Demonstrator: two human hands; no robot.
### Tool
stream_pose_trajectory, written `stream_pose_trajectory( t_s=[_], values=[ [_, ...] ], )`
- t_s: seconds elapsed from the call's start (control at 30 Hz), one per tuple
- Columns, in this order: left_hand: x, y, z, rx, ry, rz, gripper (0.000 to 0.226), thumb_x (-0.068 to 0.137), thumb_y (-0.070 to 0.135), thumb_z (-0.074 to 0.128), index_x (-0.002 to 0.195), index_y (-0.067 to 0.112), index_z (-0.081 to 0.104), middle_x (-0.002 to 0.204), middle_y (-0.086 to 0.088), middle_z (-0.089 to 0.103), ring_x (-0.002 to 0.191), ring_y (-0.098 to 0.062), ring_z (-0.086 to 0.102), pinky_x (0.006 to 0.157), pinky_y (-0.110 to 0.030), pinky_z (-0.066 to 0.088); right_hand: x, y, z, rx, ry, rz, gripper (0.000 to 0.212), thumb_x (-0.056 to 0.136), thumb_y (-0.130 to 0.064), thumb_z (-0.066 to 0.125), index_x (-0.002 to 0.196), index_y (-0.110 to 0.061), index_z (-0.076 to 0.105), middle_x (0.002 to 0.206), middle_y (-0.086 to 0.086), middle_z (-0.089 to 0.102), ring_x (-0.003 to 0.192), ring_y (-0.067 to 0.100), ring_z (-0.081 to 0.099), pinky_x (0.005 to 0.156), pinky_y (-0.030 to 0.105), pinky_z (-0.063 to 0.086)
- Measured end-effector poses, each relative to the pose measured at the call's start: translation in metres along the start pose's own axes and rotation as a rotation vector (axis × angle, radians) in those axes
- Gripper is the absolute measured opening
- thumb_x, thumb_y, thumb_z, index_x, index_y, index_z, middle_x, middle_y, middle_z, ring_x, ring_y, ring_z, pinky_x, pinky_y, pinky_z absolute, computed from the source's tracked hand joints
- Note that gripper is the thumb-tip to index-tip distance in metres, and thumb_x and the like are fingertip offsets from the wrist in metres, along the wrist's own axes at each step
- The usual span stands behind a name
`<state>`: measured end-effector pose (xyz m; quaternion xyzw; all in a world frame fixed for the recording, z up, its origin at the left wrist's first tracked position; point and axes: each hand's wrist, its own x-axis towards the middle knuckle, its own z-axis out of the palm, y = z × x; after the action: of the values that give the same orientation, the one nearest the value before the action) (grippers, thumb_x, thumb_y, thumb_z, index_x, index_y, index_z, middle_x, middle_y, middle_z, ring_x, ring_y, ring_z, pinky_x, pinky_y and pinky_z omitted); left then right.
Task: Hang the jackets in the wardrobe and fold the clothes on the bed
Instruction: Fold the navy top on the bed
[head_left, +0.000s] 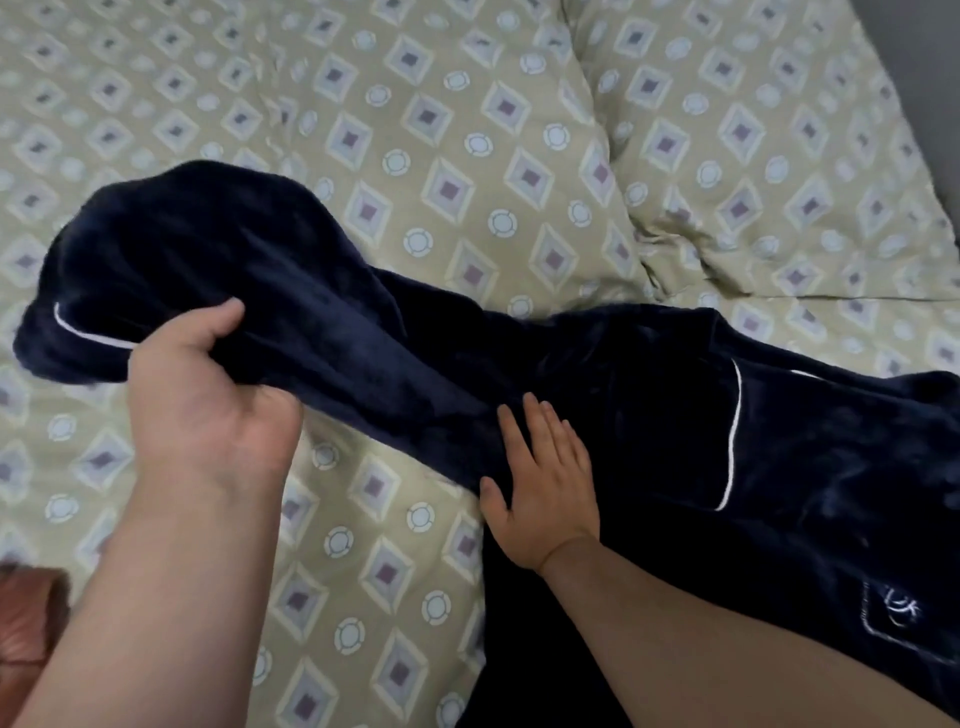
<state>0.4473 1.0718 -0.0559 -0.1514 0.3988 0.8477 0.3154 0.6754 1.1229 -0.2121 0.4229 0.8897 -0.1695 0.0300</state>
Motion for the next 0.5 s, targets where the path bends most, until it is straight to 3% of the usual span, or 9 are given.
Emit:
stream_pose_trajectory(
  t_s=[0.1, 0.23, 0.3, 0.33, 0.37, 0.4, 0.43, 0.5],
  values=[
    [-0.012, -0.008, 0.017, 0.032, -0.040, 0.001, 0.037, 0.090, -0.006, 0.045, 0.121, 0.003, 0.065, 0.110, -0.008, 0.074, 0.099, -0.025, 0.073, 0.081, -0.038, 0.060, 0.001, 0.000, 0.003, 0.040, 0.047, -0.012, 0.079, 0.088, -0.055, 0.033, 0.158, -0.022, 0.018, 0.166, 0.009, 0.012, 0.153, 0.024, 0.012, 0.122, 0.038, -0.001],
    [-0.038, -0.032, 0.037, 0.175, -0.148, 0.093, 0.030, 0.091, -0.006, 0.050, 0.113, 0.005, 0.067, 0.107, -0.006, 0.075, 0.099, -0.022, 0.073, 0.077, -0.033, 0.060, -0.002, 0.002, -0.012, 0.142, 0.050, -0.076, 0.076, 0.091, -0.056, 0.033, 0.159, -0.024, 0.018, 0.166, 0.002, 0.004, 0.153, 0.019, 0.002, 0.123, 0.035, -0.007],
    [-0.057, -0.060, 0.046, 0.302, -0.238, 0.196, 0.036, 0.086, -0.007, 0.056, 0.115, 0.011, 0.067, 0.111, -0.005, 0.074, 0.104, -0.023, 0.071, 0.085, -0.038, 0.059, -0.018, 0.010, -0.035, 0.492, 0.017, -0.062, 0.057, 0.095, -0.045, 0.047, 0.147, -0.021, 0.048, 0.160, -0.002, 0.030, 0.149, 0.012, 0.021, 0.125, 0.039, 0.010],
    [-0.066, -0.077, 0.049, 0.392, -0.273, 0.257, 0.035, 0.082, -0.005, 0.060, 0.108, 0.017, 0.070, 0.106, -0.001, 0.075, 0.103, -0.022, 0.071, 0.087, -0.039, 0.058, -0.031, 0.017, -0.052, 0.744, 0.049, -0.004, 0.040, 0.094, -0.038, 0.054, 0.126, -0.019, 0.068, 0.143, -0.002, 0.055, 0.136, 0.009, 0.044, 0.119, 0.044, 0.030],
    [-0.074, -0.096, 0.051, 0.495, -0.293, 0.303, 0.031, 0.078, -0.001, 0.063, 0.099, 0.021, 0.071, 0.098, 0.005, 0.076, 0.100, -0.018, 0.071, 0.087, -0.036, 0.057, -0.045, 0.027, -0.070, 0.956, 0.137, 0.077, 0.027, 0.090, -0.033, 0.057, 0.100, -0.017, 0.077, 0.114, 0.002, 0.073, 0.111, 0.011, 0.063, 0.101, 0.049, 0.047],
    [-0.081, -0.116, 0.053, 0.625, -0.304, 0.340, 0.025, 0.078, 0.004, 0.066, 0.094, 0.023, 0.070, 0.092, 0.008, 0.076, 0.095, -0.011, 0.071, 0.084, -0.032, 0.057, -0.058, 0.042, -0.089, 1.108, 0.245, 0.158, 0.024, 0.085, -0.032, 0.058, 0.081, -0.016, 0.076, 0.088, 0.007, 0.074, 0.088, 0.019, 0.069, 0.084, 0.050, 0.055],
    [-0.090, -0.139, 0.053, 0.777, -0.336, 0.375, 0.021, 0.081, 0.006, 0.067, 0.091, 0.025, 0.068, 0.087, 0.007, 0.074, 0.088, -0.002, 0.068, 0.079, -0.028, 0.055, -0.069, 0.061, -0.106, 1.216, 0.351, 0.244, 0.025, 0.081, -0.033, 0.058, 0.076, -0.015, 0.074, 0.079, 0.010, 0.072, 0.079, 0.025, 0.069, 0.075, 0.047, 0.058],
    [-0.106, -0.182, 0.056, 1.040, -0.479, 0.466, 0.024, 0.087, 0.003, 0.061, 0.086, 0.028, 0.058, 0.080, 0.008, 0.064, 0.075, 0.010, 0.058, 0.073, -0.023, 0.046, -0.083, 0.106, -0.142, 1.505, 0.471, 0.420, 0.030, 0.078, -0.041, 0.064, 0.089, -0.014, 0.074, 0.089, 0.011, 0.074, 0.083, 0.028, 0.072, 0.075, 0.041, 0.060]
  ],
)
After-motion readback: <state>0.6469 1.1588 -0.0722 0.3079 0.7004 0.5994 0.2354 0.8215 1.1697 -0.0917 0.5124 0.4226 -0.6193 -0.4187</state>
